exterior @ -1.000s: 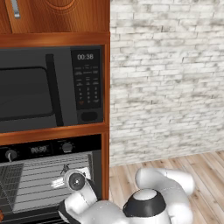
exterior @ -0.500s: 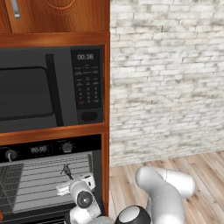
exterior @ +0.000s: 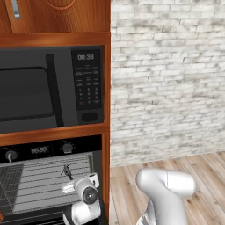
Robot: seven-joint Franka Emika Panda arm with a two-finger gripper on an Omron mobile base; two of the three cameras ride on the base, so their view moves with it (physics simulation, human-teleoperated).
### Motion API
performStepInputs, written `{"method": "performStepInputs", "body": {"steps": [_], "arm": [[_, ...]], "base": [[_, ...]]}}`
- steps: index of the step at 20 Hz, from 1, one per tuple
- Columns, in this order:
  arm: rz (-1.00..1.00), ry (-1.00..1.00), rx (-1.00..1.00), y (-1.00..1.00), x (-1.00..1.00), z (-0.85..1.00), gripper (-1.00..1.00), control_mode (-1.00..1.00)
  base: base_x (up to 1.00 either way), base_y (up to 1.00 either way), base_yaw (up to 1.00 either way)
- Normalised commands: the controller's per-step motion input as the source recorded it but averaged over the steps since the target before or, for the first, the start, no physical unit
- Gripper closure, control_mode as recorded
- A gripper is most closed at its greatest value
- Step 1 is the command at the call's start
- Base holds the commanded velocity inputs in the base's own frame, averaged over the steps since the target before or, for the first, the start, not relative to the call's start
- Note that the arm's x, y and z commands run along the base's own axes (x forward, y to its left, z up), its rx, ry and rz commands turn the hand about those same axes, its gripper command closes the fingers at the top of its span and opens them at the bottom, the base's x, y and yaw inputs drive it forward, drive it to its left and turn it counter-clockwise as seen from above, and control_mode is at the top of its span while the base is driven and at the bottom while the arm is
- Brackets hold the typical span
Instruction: Take the fish from the oven and place it on the plate on the counter.
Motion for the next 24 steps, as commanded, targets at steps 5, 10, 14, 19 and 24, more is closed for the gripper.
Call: {"method": "performStepInputs", "body": {"steps": [5, 10, 14, 19, 24], "arm": [[0.00, 0.14, 0.05, -0.11, 0.44, 0.00, -1.00, -1.00], [0.04, 0.01, 0.04, 0.02, 0.27, -0.06, -1.00, -1.00], [0.08, 0.00, 0.01, 0.08, 0.26, -0.26, -1.00, -1.00], [0.03, 0.01, 0.00, 0.09, 0.08, -0.17, -1.00, -1.00], [0.00, 0.03, 0.00, 0.14, 0.00, 0.00, -1.00, -1.00]], "base": [[0.00, 0.00, 0.00], [0.00, 0.00, 0.00], [0.00, 0.00, 0.00], [0.00, 0.00, 0.00], [0.00, 0.00, 0.00]]}}
